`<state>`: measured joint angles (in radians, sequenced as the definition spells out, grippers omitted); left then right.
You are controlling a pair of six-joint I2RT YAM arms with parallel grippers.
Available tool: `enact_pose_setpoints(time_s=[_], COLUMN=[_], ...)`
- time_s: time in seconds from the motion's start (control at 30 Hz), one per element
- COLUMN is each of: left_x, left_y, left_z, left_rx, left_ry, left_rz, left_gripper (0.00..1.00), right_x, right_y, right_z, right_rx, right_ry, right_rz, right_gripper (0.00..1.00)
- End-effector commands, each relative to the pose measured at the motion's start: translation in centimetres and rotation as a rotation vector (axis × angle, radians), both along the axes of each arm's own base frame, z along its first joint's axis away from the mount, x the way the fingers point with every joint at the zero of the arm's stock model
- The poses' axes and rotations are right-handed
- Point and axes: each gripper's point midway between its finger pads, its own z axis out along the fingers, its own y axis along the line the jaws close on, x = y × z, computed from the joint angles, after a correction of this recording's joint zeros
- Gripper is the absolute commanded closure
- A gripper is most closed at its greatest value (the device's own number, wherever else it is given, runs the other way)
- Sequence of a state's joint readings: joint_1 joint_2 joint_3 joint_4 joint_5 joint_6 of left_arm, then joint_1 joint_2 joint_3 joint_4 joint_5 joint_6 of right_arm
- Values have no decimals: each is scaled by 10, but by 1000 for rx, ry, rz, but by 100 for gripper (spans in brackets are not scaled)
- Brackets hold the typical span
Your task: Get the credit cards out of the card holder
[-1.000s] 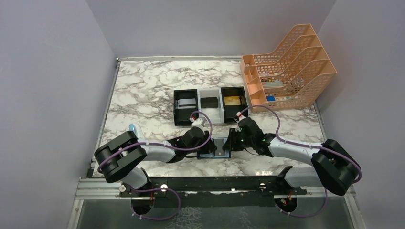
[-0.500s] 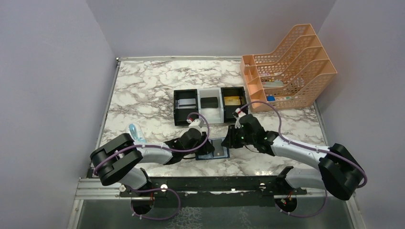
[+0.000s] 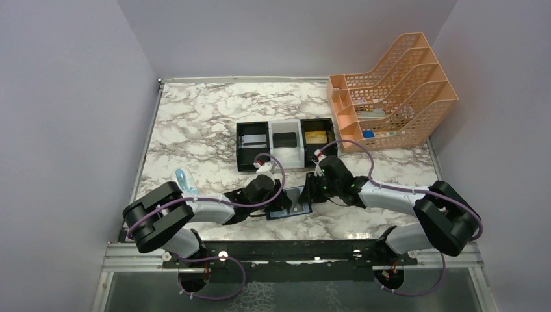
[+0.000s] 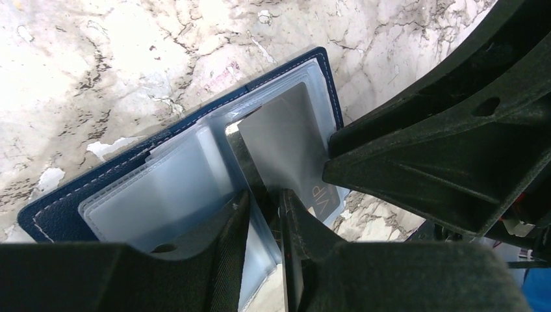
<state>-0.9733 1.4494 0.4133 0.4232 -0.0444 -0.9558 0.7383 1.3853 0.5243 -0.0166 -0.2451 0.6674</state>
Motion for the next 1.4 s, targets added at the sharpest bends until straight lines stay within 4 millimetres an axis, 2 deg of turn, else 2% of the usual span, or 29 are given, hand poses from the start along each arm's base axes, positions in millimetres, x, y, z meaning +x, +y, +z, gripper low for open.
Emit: enact_pose_setpoints(time_s=[0.0,0.23,0.5,0.63,0.9,1.1,1.23,1.37], left_x=[-9,-6,-7,-7,-9,-9,-8,-6], left_y=[14,17,19,19,17,17,18,20], left_z=[-20,-17,-16,-16,-14,-14,-11,-9], left_rx=[71,63,60,57,50,44,21,-7], left_ry=[37,26,22,23,25,27,27,23], left_rz=[17,49,52,50,39,41,65,94], left_gripper=[75,87,91,91,88,82,84,92], right_x=[-1,9,9,2,-8,-10,-13,-14], right_y=[-10,-6,12,18,6,-1,-5,-9], right_z=[-4,27,41,27,-12,-23,-26,-31], right_rx=[-57,-35,36,55,-14,-37,-39,-52], right_ry=[-17,-100,-94,-33,52,65,76,79], right_rz=[-5,19,76,97,67,28,8,-5], right_gripper=[72,72,72,72,72,72,72,72])
